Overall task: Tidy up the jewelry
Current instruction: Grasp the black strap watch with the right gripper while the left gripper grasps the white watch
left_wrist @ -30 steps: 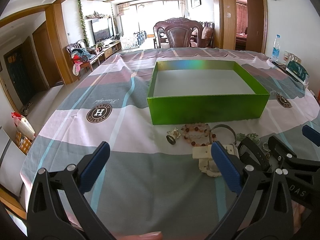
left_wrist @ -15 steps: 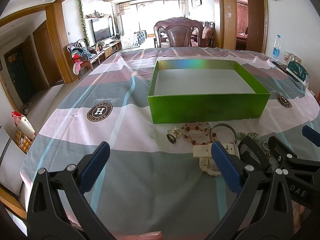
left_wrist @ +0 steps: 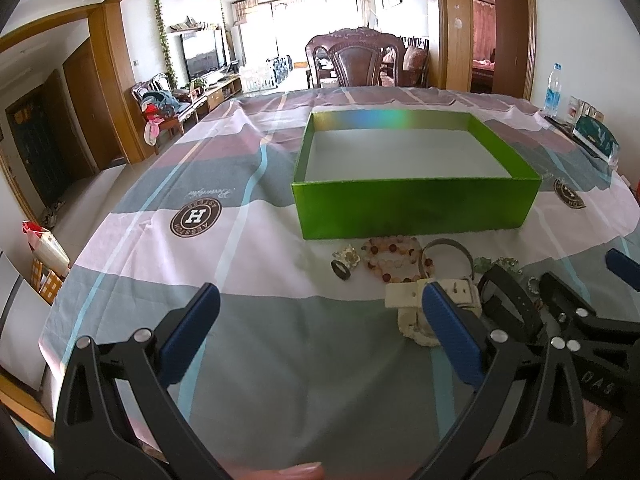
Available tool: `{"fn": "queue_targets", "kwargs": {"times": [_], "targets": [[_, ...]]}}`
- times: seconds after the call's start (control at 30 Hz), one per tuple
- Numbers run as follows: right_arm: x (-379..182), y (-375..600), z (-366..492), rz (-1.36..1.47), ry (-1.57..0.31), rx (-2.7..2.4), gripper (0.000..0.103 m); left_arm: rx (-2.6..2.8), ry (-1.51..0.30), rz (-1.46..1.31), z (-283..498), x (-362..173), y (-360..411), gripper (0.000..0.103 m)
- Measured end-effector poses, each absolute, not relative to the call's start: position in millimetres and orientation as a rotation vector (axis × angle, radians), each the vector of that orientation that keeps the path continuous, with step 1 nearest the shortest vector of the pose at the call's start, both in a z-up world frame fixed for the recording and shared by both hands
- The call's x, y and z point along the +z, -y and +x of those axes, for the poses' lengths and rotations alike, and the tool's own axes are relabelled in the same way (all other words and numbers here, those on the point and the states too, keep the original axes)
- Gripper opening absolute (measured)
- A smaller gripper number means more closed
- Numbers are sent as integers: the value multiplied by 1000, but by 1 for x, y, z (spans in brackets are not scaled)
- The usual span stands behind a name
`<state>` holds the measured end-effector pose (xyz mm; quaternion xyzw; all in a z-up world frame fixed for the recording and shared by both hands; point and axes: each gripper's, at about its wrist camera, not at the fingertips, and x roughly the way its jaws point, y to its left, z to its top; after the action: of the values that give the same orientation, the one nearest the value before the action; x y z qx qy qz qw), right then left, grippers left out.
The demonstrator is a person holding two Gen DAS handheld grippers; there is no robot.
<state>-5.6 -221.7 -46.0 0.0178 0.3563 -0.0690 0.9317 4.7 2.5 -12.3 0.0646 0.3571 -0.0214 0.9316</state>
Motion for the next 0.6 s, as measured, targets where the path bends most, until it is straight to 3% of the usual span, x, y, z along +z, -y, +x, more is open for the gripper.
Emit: {"fn": "queue_targets", "kwargs": {"times": [0.33, 0.6], "targets": [[-55, 276, -17, 96, -790, -160, 101, -177, -827, 199, 31, -27, 29, 99], [-61, 254, -9, 70, -833, 31, 100, -264, -867, 193, 45, -29, 37, 99]]}}
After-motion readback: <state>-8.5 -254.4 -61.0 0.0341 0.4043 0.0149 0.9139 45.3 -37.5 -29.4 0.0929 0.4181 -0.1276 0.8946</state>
